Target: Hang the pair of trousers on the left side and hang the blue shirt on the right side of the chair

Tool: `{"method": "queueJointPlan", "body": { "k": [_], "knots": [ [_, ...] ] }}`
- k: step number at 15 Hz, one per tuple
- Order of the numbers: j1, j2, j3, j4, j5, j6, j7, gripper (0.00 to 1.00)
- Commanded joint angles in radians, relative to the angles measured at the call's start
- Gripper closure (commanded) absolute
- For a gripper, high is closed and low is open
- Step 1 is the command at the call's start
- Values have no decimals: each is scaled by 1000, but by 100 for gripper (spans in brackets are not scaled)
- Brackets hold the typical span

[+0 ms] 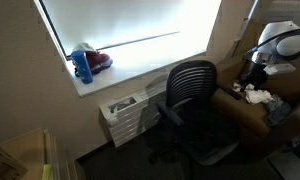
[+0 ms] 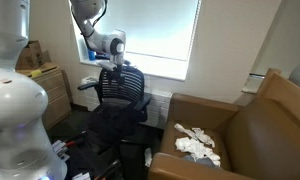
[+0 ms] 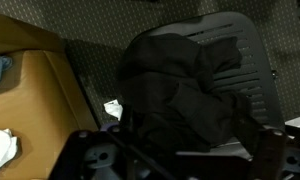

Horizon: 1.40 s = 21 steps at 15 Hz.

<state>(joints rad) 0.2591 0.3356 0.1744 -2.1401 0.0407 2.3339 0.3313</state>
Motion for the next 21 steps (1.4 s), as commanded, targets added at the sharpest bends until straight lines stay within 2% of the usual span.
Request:
{"method": "queueJointPlan", "body": {
  "k": [1, 5, 7, 10, 11, 15, 17, 21],
  "knots": [
    [7, 57, -11, 41, 4, 54, 8, 0],
    [42, 205, -33, 126, -24, 206, 39, 0],
    [68, 287, -52, 179, -46, 201, 30, 0],
    [103, 372, -74, 253, -72, 127, 16, 0],
    [85, 322, -58, 187, -38, 177, 13, 0],
    [93, 347, -62, 204, -39, 180, 14, 0],
    [96, 419, -80, 251, -39, 221, 34, 0],
    [92, 582, -56, 347, -7, 247, 10, 0]
  ]
}}
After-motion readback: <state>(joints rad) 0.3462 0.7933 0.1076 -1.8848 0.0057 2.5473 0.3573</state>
